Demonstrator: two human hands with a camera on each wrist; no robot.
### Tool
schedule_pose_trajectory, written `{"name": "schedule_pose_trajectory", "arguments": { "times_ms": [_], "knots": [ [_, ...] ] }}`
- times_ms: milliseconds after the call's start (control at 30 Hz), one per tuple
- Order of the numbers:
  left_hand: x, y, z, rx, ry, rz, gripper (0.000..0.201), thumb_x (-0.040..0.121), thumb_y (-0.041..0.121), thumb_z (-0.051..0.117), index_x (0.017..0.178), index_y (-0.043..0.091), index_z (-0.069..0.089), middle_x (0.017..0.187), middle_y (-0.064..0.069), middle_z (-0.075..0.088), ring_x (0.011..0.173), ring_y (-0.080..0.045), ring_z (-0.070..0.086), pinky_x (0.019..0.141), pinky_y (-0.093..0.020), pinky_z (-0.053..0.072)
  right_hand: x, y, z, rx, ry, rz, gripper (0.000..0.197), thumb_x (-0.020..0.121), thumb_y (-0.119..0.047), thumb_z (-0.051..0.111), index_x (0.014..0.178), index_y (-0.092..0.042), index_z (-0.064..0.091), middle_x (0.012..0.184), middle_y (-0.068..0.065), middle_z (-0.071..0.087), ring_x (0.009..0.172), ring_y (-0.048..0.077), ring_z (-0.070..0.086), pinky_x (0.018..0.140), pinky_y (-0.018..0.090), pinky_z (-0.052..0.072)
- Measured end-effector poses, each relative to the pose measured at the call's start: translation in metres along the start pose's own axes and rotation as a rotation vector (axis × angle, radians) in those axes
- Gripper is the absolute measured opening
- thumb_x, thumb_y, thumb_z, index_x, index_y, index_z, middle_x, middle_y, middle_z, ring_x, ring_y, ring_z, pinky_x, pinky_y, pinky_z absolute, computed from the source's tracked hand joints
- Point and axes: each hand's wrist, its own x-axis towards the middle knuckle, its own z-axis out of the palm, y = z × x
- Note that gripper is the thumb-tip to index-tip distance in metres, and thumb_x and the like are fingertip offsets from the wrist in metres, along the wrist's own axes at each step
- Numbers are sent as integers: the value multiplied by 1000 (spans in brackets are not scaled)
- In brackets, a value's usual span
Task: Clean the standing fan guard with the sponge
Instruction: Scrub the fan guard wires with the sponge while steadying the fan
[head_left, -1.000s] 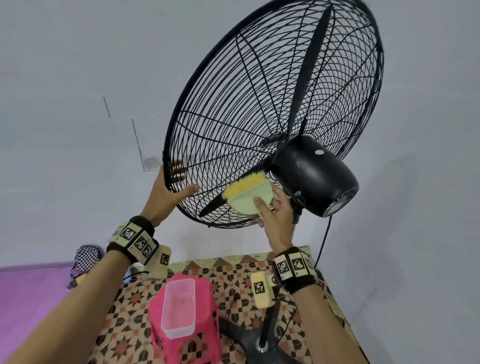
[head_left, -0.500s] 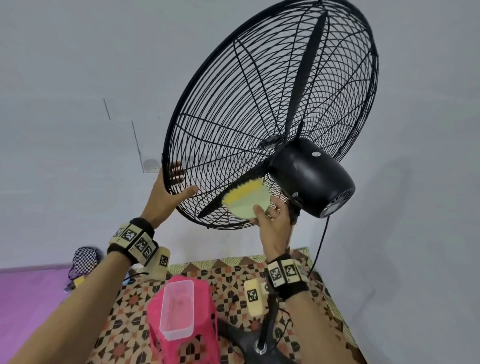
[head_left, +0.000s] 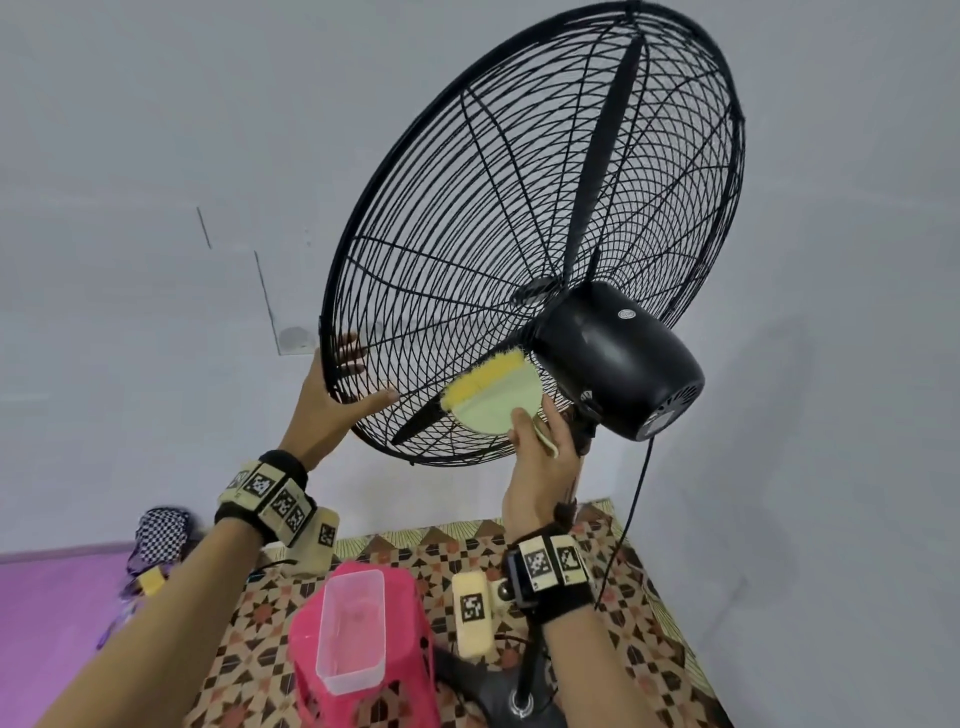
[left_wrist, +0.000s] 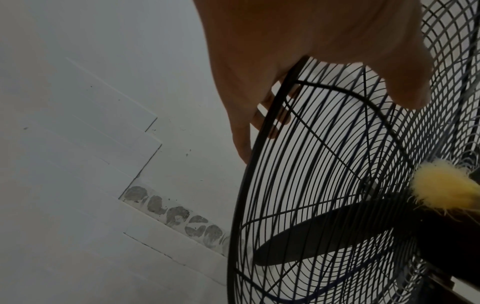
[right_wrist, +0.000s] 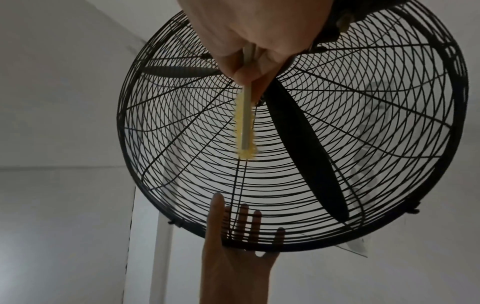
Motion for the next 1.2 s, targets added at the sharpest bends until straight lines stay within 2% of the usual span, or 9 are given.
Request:
{"name": "schedule_pose_trajectory", "arguments": {
  "times_ms": [200,300,433,533,667,800,1000,1133,1200],
  "knots": [
    [1,-3,0,0,2,-7,112,59,63,90,154,30,40,145,9,57,122,9,57,101,-27,45,-1,7,6,-131,86,-56,34,86,-8,81,115,-23,68,105,-1,73,85,5,73,65,18,56],
    [0,-3,-1,12,12,0,111,59,64,89,153,29,40,144,9,57,119,12,57,102,-28,45,-2,11,0,-157,101,15,35,88,-4,78,116,-19,64,105,6,71,76,17,74,65,23,59],
    [-2,-4,0,27,8,-7,110,62,64,89,154,31,39,147,10,55,127,-1,58,105,-35,44,-1,11,-4,-165,82,-29,30,87,-9,81,110,-25,69,104,4,75,84,17,76,66,18,58],
    [0,-4,0,30,14,-10,109,62,65,89,154,31,39,146,11,56,129,-6,58,109,-41,45,-3,3,7,-100,46,-68,37,87,-13,83,123,-21,74,89,-10,78,84,6,74,75,20,59],
    [-3,-4,-1,30,24,-20,110,61,66,89,153,31,40,143,13,57,129,-8,58,112,-46,45,-11,12,15,-181,-19,-134,49,91,-19,79,137,-32,66,105,-2,79,91,16,74,79,37,64],
    [-4,-1,0,33,18,-19,112,59,67,88,153,31,39,143,12,57,128,-2,56,110,-41,44,-11,12,14,-158,-69,-45,57,99,-5,66,147,-34,56,112,-18,67,91,3,71,76,48,65],
    [-2,-4,-1,32,10,-23,112,61,65,89,154,31,38,146,10,56,130,-8,57,108,-39,44,1,-6,20,-133,2,-115,44,98,-3,66,138,-20,59,99,-17,68,76,-3,73,69,40,64],
    [-2,-5,-2,29,15,-20,111,61,66,88,154,31,39,146,8,56,130,-10,57,109,-41,44,1,3,15,-193,19,-71,43,98,-7,67,136,-26,63,113,-7,69,100,14,73,71,46,65],
    [-2,-6,-1,29,16,-19,109,62,66,88,153,31,39,146,9,56,130,-10,57,110,-42,44,3,-1,9,-210,-24,-86,42,98,-8,67,133,-31,63,121,1,68,103,14,72,72,45,65]
  ]
}}
